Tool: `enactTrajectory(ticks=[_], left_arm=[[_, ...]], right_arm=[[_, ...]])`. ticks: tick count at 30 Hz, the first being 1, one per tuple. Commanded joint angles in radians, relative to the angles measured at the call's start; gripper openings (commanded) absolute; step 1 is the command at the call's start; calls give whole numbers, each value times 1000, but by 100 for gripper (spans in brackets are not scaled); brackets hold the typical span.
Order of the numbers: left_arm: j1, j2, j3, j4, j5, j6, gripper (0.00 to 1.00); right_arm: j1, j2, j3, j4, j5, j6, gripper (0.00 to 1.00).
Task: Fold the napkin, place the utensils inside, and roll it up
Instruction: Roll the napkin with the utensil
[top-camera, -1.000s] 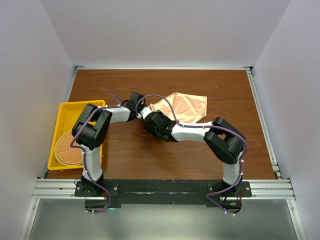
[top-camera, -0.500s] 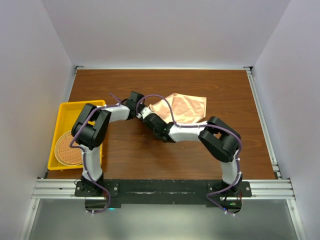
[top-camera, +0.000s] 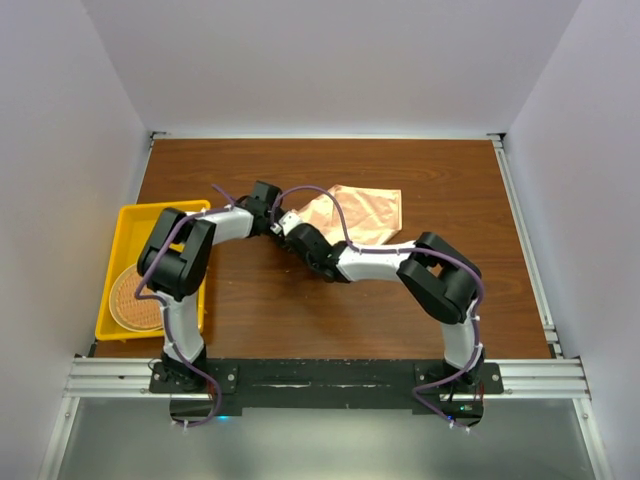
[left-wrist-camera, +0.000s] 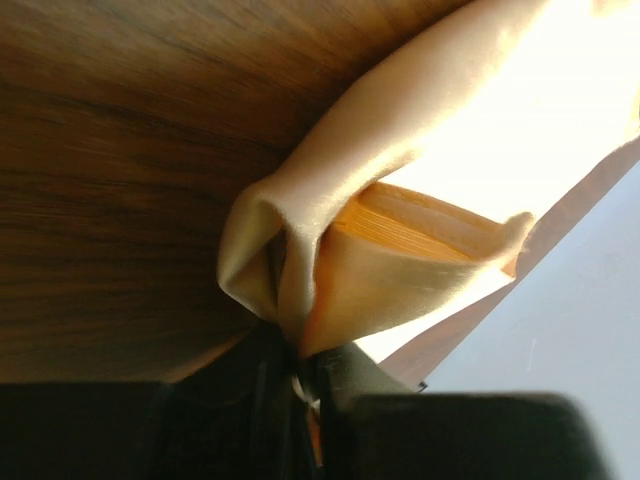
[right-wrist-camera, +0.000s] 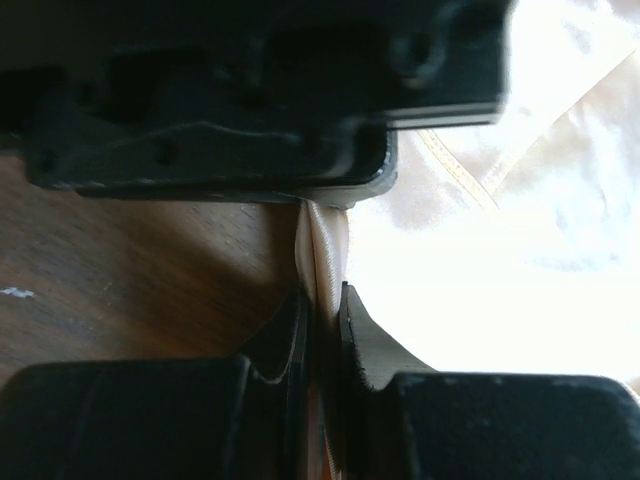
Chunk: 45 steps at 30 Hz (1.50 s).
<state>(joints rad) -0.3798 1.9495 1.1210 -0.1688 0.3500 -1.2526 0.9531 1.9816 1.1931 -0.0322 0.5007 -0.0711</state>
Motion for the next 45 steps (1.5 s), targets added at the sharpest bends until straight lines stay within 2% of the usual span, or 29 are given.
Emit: enactTrajectory(ticks=[1, 2, 4, 7, 13, 20, 24, 25, 30, 31, 35, 41, 45], left_arm=[[51, -89, -75, 20, 14, 131, 29], [58, -112, -85, 56, 14, 146, 38], [76, -135, -105, 78, 24, 163, 46], [96, -153, -128, 133, 58, 182, 52], [147, -245, -191, 227, 72, 196, 57], [220, -379, -253, 247, 67, 295, 58], [219, -412, -268, 227, 83, 338, 58], [219, -420, -276, 227, 86, 338, 58], [193, -449, -293, 215, 104, 357, 57], [184, -454, -296, 210, 99, 355, 57], [116, -460, -290, 216, 63, 349, 56], [24, -400, -248, 230, 35, 348, 53], [5, -347, -240, 270, 47, 338, 47]], right_arm=[[-43, -38, -1, -61, -93, 34, 0], [-47, -41, -3, -64, -105, 37, 0], [-62, -47, -4, -72, -122, 44, 0], [-74, -58, -18, -63, -162, 45, 0], [-120, -73, -12, -81, -264, 63, 0], [-212, -69, 51, -141, -497, 162, 0], [-284, -64, 101, -163, -675, 217, 0], [-301, -57, 111, -167, -767, 243, 0], [-398, -9, 131, -138, -1005, 341, 0], [-410, 0, 126, -121, -1086, 382, 0], [-458, 42, 97, -16, -1249, 507, 0], [-527, 56, -33, 210, -1338, 685, 0], [-562, 54, -85, 232, -1346, 662, 0]])
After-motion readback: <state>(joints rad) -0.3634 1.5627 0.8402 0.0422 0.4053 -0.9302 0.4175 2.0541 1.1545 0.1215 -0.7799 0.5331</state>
